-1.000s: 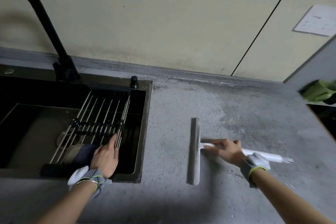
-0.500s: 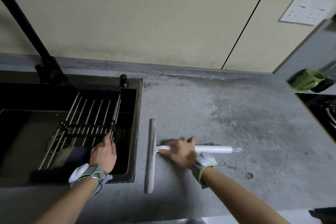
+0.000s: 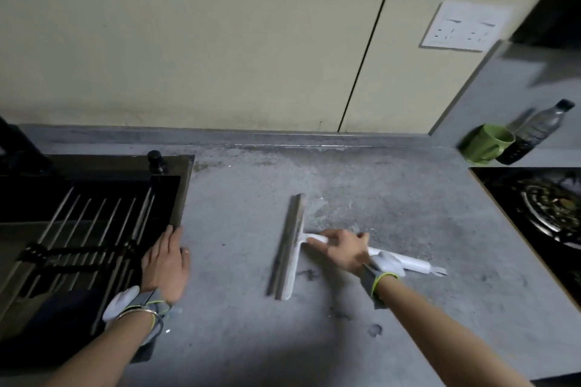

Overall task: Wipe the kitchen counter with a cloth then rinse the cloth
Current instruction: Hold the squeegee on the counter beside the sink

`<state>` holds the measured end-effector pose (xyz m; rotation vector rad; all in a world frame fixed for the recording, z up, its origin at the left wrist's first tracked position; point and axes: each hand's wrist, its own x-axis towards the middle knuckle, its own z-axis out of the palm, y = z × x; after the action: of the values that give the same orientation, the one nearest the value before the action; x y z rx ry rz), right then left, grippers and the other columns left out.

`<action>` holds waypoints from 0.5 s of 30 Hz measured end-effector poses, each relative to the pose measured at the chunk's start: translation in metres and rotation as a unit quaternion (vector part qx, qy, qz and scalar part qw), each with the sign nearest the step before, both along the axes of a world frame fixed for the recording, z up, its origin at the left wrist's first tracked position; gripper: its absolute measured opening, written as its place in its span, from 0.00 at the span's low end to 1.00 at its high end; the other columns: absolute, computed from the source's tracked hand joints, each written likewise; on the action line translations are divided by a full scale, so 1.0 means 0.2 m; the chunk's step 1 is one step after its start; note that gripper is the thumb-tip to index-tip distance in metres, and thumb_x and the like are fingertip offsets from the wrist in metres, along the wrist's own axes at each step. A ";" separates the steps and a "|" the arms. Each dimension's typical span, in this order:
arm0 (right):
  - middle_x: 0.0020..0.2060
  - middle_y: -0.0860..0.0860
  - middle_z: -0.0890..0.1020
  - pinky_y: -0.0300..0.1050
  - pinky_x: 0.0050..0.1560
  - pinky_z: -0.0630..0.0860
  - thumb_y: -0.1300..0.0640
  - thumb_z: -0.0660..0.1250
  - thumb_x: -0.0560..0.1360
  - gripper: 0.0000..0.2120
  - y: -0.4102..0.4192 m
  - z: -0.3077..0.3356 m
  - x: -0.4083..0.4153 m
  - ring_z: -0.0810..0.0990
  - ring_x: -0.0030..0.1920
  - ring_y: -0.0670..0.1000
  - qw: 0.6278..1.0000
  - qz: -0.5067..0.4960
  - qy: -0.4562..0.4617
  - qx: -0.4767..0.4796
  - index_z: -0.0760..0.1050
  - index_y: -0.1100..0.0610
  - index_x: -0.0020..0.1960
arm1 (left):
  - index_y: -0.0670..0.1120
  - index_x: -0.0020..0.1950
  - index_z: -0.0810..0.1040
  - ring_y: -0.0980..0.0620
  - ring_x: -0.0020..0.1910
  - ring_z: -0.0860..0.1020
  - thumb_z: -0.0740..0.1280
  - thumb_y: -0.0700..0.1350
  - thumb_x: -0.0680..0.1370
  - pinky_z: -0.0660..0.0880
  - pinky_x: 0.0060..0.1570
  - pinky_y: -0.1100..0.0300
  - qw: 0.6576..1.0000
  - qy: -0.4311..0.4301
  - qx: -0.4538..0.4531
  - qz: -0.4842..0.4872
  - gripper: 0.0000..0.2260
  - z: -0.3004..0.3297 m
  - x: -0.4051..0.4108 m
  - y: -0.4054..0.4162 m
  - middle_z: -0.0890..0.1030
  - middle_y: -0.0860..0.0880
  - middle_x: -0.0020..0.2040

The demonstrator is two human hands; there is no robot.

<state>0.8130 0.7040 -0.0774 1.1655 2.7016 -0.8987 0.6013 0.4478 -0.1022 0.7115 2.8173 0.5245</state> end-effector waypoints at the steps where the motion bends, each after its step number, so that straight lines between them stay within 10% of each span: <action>1: 0.49 0.43 0.83 0.49 0.59 0.49 0.26 0.55 0.69 0.21 0.12 0.00 0.07 0.75 0.61 0.49 1.000 -0.019 -0.003 0.012 0.76 0.34 0.52 | 0.43 0.75 0.60 0.45 0.74 0.61 0.58 0.42 0.81 0.58 0.69 0.52 1.000 0.005 0.002 -0.005 0.23 0.01 0.04 0.07 0.60 0.45 0.76; 6: 0.36 0.38 0.80 0.50 0.53 0.53 0.17 0.47 0.57 0.29 0.72 0.04 0.42 0.76 0.54 0.50 0.995 -0.091 -0.027 0.040 0.75 0.35 0.36 | 0.41 0.75 0.61 0.48 0.75 0.59 0.58 0.41 0.80 0.56 0.72 0.55 0.998 0.024 -0.005 -0.049 0.22 0.01 0.20 0.45 0.61 0.44 0.76; 15: 0.34 0.41 0.79 0.55 0.60 0.54 0.18 0.46 0.59 0.35 1.50 0.12 0.76 0.77 0.51 0.53 0.982 -0.145 -0.078 0.098 0.77 0.42 0.40 | 0.51 0.76 0.56 0.56 0.75 0.57 0.52 0.47 0.83 0.53 0.72 0.59 0.994 0.053 -0.049 -0.088 0.21 0.01 0.40 1.01 0.57 0.54 0.77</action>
<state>0.9647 1.0040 -0.0536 1.6258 2.5809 -0.5453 0.6803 0.6505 -0.1003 0.9822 2.8154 0.3251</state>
